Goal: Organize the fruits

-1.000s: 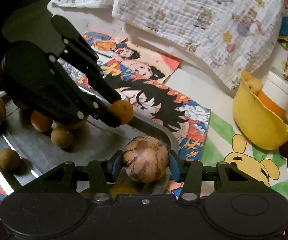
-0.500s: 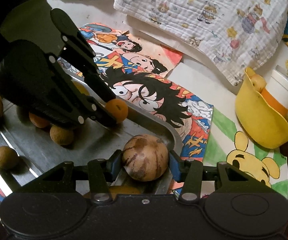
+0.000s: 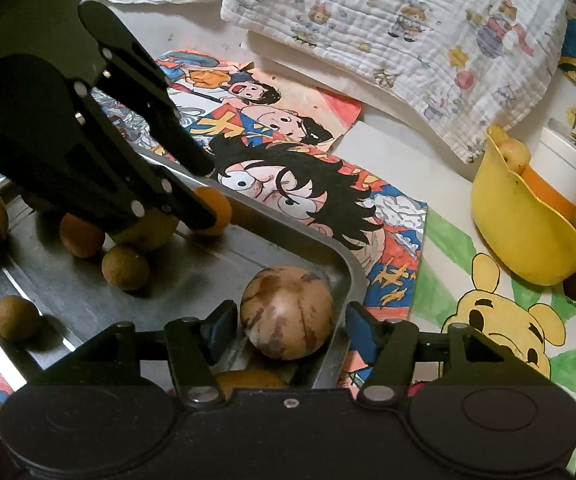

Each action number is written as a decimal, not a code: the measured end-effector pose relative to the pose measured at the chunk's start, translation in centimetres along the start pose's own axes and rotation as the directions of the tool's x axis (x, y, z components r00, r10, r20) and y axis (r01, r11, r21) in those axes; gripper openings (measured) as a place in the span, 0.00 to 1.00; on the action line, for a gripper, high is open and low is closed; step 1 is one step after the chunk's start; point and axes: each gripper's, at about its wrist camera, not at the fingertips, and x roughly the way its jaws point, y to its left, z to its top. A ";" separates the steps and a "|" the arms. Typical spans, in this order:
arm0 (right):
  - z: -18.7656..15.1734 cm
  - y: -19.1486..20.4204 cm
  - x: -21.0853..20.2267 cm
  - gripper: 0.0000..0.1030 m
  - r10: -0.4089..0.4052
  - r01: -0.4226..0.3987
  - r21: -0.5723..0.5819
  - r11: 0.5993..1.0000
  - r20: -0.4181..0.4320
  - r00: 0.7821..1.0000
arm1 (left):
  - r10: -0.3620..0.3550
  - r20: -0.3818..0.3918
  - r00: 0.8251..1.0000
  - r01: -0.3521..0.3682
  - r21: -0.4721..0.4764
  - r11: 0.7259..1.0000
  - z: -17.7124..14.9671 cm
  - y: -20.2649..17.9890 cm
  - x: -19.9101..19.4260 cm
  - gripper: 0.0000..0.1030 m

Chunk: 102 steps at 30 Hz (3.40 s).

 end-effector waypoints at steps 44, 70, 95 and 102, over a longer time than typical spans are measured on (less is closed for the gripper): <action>-7.0 8.4 -11.9 0.99 -0.186 0.035 0.390 0.920 0.358 0.915 | 0.490 0.186 0.852 -0.288 -0.614 0.735 -15.9 -6.0 -16.1 1.00; -11.7 11.1 -13.6 0.99 -0.197 0.039 0.419 0.907 0.340 0.920 | 0.436 0.132 0.890 -0.324 -0.491 0.809 -19.5 -10.6 -15.7 1.00; -11.5 11.2 -13.3 0.99 -0.197 0.058 0.396 0.917 0.321 0.926 | 0.431 0.122 0.894 -0.316 -0.510 0.800 -19.6 -10.4 -15.6 1.00; -11.5 11.2 -13.3 0.99 -0.197 0.058 0.391 0.918 0.324 0.925 | 0.431 0.122 0.894 -0.316 -0.510 0.800 -19.7 -10.4 -15.6 1.00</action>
